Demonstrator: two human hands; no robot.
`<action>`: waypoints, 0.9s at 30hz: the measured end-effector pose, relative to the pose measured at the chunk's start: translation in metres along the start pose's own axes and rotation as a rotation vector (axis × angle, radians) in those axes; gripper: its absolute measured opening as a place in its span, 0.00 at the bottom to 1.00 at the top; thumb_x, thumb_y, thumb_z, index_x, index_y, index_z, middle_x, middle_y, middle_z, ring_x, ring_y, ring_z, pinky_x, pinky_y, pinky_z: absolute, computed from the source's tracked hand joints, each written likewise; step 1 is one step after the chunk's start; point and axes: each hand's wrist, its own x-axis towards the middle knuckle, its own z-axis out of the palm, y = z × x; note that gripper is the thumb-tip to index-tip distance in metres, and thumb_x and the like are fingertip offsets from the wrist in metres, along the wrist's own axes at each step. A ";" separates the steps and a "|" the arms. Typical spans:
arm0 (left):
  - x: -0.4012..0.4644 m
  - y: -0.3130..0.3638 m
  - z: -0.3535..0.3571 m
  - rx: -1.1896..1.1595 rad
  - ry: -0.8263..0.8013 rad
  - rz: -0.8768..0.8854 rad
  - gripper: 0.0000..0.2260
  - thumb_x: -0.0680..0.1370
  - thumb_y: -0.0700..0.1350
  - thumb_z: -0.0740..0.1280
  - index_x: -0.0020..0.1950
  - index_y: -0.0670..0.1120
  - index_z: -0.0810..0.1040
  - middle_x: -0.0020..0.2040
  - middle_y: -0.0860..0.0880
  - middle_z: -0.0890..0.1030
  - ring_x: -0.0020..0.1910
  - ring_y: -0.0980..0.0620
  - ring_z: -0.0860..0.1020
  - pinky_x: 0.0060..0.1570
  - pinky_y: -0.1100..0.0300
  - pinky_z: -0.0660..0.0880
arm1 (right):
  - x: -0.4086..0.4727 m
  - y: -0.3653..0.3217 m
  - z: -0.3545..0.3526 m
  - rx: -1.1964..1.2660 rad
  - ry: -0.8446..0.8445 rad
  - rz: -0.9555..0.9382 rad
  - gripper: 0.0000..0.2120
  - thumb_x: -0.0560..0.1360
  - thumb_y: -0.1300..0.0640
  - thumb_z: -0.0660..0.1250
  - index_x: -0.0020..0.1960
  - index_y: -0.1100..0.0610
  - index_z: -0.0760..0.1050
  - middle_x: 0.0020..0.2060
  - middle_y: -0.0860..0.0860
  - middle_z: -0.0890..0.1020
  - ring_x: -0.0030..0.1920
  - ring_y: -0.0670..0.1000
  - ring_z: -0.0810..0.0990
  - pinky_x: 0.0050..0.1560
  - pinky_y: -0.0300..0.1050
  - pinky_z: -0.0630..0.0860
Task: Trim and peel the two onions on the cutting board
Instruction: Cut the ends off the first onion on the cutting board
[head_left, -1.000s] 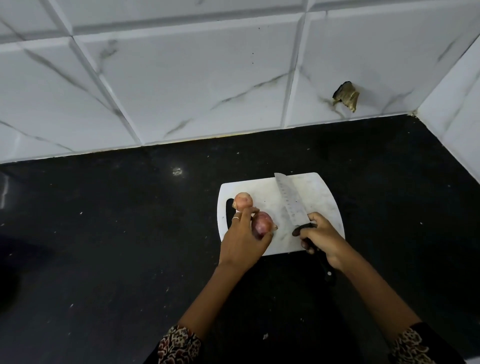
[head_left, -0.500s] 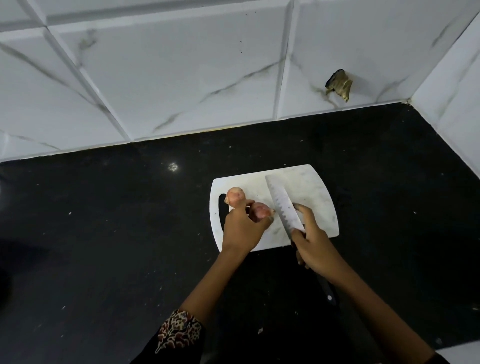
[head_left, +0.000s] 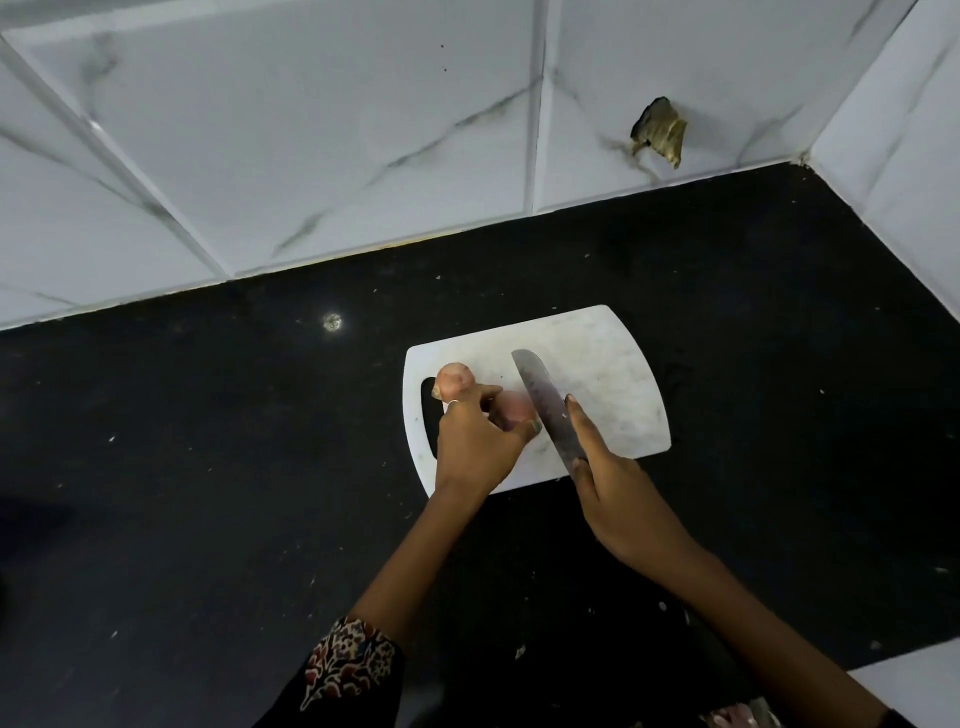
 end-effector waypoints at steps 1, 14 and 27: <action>0.000 0.000 0.000 -0.001 -0.002 -0.003 0.21 0.71 0.43 0.75 0.61 0.43 0.75 0.50 0.53 0.77 0.46 0.58 0.75 0.42 0.75 0.68 | -0.001 0.000 -0.001 -0.007 -0.004 -0.002 0.29 0.83 0.56 0.52 0.77 0.44 0.39 0.35 0.55 0.78 0.37 0.51 0.80 0.41 0.48 0.77; 0.003 -0.004 0.004 -0.027 0.039 -0.017 0.18 0.70 0.43 0.75 0.58 0.44 0.76 0.47 0.53 0.78 0.41 0.64 0.74 0.38 0.75 0.67 | 0.016 -0.012 -0.003 -0.200 -0.056 0.004 0.33 0.82 0.59 0.52 0.76 0.46 0.33 0.32 0.51 0.72 0.35 0.50 0.77 0.41 0.48 0.77; 0.003 -0.004 0.001 -0.042 0.067 -0.056 0.17 0.70 0.41 0.75 0.58 0.43 0.78 0.47 0.54 0.77 0.41 0.61 0.73 0.38 0.76 0.66 | 0.013 -0.016 0.005 -0.264 -0.009 -0.011 0.35 0.81 0.61 0.53 0.76 0.47 0.32 0.33 0.50 0.72 0.34 0.49 0.75 0.39 0.47 0.76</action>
